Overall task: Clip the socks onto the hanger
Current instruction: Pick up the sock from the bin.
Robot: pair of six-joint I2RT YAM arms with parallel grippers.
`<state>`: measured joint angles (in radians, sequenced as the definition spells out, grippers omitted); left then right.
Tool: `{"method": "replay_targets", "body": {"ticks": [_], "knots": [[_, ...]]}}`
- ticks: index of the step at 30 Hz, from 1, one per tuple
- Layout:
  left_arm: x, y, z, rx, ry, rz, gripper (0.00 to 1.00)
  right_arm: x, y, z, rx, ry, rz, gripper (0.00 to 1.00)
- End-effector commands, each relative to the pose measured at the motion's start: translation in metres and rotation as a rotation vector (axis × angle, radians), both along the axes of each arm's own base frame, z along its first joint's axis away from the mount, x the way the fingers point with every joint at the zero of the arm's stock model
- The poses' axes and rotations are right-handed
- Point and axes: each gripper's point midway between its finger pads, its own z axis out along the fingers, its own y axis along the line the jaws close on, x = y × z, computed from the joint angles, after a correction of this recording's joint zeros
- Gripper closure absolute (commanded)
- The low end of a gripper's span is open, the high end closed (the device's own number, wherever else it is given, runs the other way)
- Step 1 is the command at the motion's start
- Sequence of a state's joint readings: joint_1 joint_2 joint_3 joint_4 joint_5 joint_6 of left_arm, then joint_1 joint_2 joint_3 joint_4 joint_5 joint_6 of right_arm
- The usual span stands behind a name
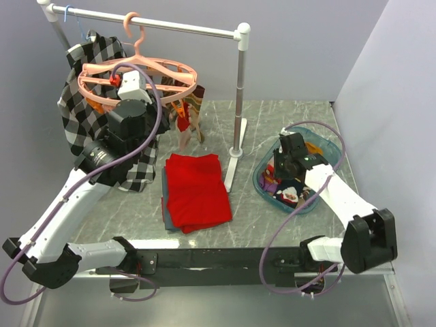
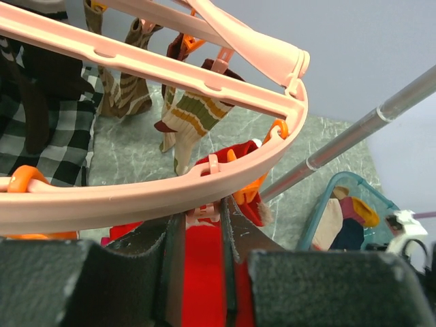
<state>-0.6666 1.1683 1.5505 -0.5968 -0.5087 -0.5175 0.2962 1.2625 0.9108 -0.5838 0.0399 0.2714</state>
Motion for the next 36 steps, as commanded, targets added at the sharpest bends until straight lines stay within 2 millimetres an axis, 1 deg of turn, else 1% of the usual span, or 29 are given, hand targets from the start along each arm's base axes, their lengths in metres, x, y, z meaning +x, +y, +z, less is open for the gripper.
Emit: {"method": "replay_targets", "body": {"ticks": [1,3,7,9,11,14,17,18,20,21,24,26,27,28,29,31,32,33,34,35,36], "knots": [[-0.009,0.000,0.013,-0.045,-0.027,-0.031,0.96,0.022,-0.015,-0.004,-0.089,-0.018,-0.039,0.62],[-0.009,-0.001,0.011,-0.046,-0.024,-0.033,0.96,0.024,-0.006,-0.009,-0.068,0.001,0.012,0.59],[-0.010,-0.003,0.011,-0.047,-0.024,-0.046,0.96,0.028,-0.010,-0.012,-0.113,0.004,0.039,0.59],[-0.010,-0.004,0.010,-0.044,-0.019,-0.050,0.96,0.028,-0.012,-0.019,-0.129,0.020,0.051,0.59],[-0.010,-0.004,0.009,-0.044,-0.017,-0.050,0.96,0.027,-0.006,-0.025,-0.112,0.036,0.071,0.59],[-0.010,-0.003,0.010,-0.037,-0.020,-0.048,0.96,0.029,-0.004,-0.032,-0.108,0.048,0.078,0.61],[-0.011,-0.002,0.011,-0.036,-0.024,-0.049,0.96,0.031,-0.001,-0.036,-0.094,0.041,0.095,0.68],[-0.011,-0.002,0.011,-0.037,-0.024,-0.052,0.96,0.032,0.001,-0.035,-0.084,0.035,0.100,0.76],[-0.012,-0.005,0.012,-0.040,-0.024,-0.064,0.96,0.033,0.002,-0.030,-0.079,0.025,0.094,0.88],[-0.012,-0.005,0.011,-0.038,-0.024,-0.066,0.96,0.034,0.000,-0.027,-0.088,0.018,0.076,1.00],[-0.012,-0.008,0.013,-0.045,-0.031,-0.080,0.96,0.034,0.003,0.003,-0.064,-0.040,0.052,1.00],[-0.011,-0.011,0.013,-0.044,-0.036,-0.091,0.96,0.033,0.011,0.037,-0.016,-0.111,0.059,1.00],[-0.011,-0.011,0.014,-0.045,-0.040,-0.098,0.96,0.033,0.016,0.050,0.008,-0.137,0.062,1.00],[-0.011,-0.012,0.014,-0.044,-0.040,-0.100,0.96,0.030,0.021,0.069,0.039,-0.178,0.073,1.00],[-0.010,-0.014,0.015,-0.045,-0.045,-0.106,0.96,0.029,0.030,0.087,0.060,-0.204,0.097,1.00],[-0.011,-0.016,0.017,-0.053,-0.051,-0.121,0.96,0.023,0.045,0.112,0.124,-0.243,0.130,1.00],[-0.010,-0.018,0.019,-0.055,-0.058,-0.126,0.96,0.023,0.055,0.130,0.159,-0.275,0.151,1.00],[-0.010,-0.019,0.019,-0.056,-0.060,-0.133,0.96,0.017,0.069,0.141,0.201,-0.288,0.176,1.00],[-0.011,-0.020,0.021,-0.059,-0.064,-0.141,0.96,0.014,0.079,0.153,0.236,-0.308,0.194,1.00],[-0.012,-0.021,0.022,-0.060,-0.068,-0.145,0.96,0.013,0.093,0.171,0.290,-0.345,0.227,1.00],[-0.012,-0.022,0.024,-0.065,-0.077,-0.152,0.96,0.005,0.111,0.182,0.346,-0.351,0.261,1.00]]}}
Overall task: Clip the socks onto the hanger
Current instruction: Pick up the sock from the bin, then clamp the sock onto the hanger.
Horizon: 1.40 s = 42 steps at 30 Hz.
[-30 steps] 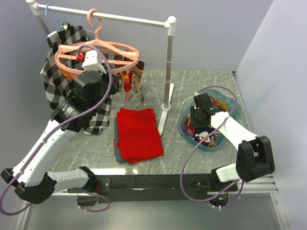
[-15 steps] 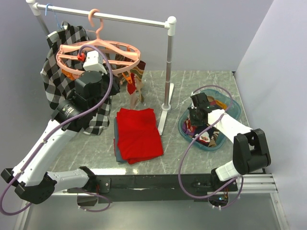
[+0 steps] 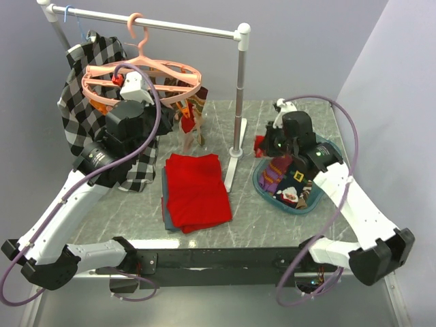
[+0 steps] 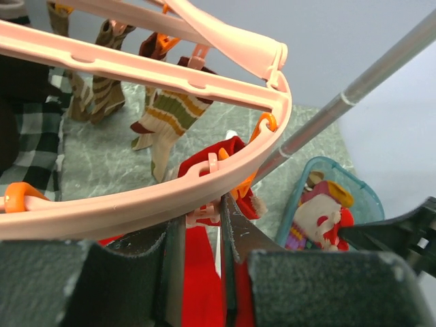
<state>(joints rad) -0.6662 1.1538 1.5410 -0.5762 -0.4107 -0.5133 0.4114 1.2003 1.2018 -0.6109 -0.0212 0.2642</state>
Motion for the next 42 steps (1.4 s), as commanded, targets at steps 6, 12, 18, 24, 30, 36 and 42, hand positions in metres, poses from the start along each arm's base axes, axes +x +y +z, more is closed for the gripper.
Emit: {"method": "replay_targets", "body": {"ticks": [6,12,18,24,30,36,42], "knots": [[-0.005,-0.010,0.019,-0.051,-0.071,-0.071,0.96,-0.054,0.140,0.120,0.421,-0.093,0.359,1.00],[-0.008,-0.010,0.019,-0.063,-0.080,-0.081,0.97,-0.082,0.213,0.146,0.583,-0.041,0.538,1.00],[-0.013,-0.011,0.022,-0.086,-0.093,-0.098,0.98,-0.081,0.256,0.158,0.665,-0.005,0.598,1.00],[-0.017,-0.007,0.017,-0.085,-0.095,-0.095,0.98,-0.052,0.263,0.158,0.657,-0.024,0.506,1.00],[-0.022,-0.003,0.015,-0.086,-0.116,-0.097,0.99,-0.021,0.246,0.159,0.669,-0.047,0.379,1.00],[-0.022,-0.005,0.011,-0.062,-0.117,-0.116,0.99,-0.004,0.234,0.165,0.685,-0.068,0.332,1.00],[-0.018,-0.009,0.005,-0.044,-0.108,-0.125,0.98,-0.003,0.231,0.172,0.700,-0.086,0.333,1.00]]}}
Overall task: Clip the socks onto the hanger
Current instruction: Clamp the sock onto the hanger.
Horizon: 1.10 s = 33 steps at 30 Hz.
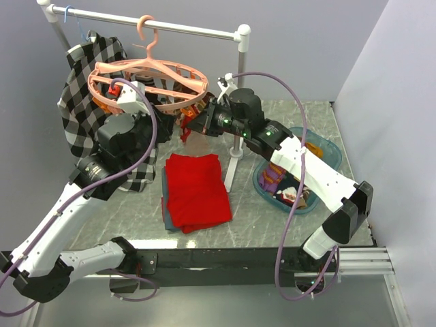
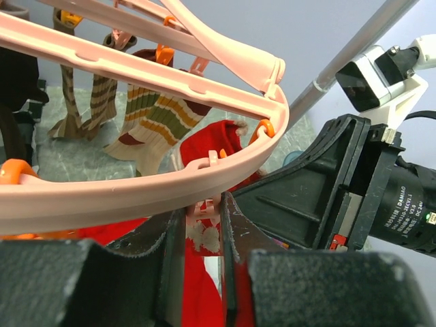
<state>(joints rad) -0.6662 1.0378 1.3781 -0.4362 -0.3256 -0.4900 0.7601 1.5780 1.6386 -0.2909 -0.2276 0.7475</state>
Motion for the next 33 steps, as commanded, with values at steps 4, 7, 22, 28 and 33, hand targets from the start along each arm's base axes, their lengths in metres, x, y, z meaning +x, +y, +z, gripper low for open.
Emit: {"method": "replay_targets", "body": {"ticks": [4,7,22,28,33], "knots": [[0.000,-0.010,0.008,-0.007,-0.035,-0.052,0.98,0.001,0.000,0.055,0.116,-0.102,-0.002,1.00],[0.002,-0.012,0.008,-0.009,-0.032,-0.053,0.98,0.000,0.003,0.056,0.121,-0.101,0.009,1.00],[0.010,-0.012,0.002,0.004,-0.023,-0.026,0.96,-0.005,0.006,0.068,0.153,-0.114,0.043,1.00],[0.013,-0.006,-0.004,0.022,-0.015,0.010,0.93,-0.011,0.007,0.073,0.180,-0.110,0.068,1.00],[0.014,0.004,-0.007,0.038,-0.024,0.054,0.91,-0.012,0.003,0.069,0.181,-0.101,0.067,1.00]]}}
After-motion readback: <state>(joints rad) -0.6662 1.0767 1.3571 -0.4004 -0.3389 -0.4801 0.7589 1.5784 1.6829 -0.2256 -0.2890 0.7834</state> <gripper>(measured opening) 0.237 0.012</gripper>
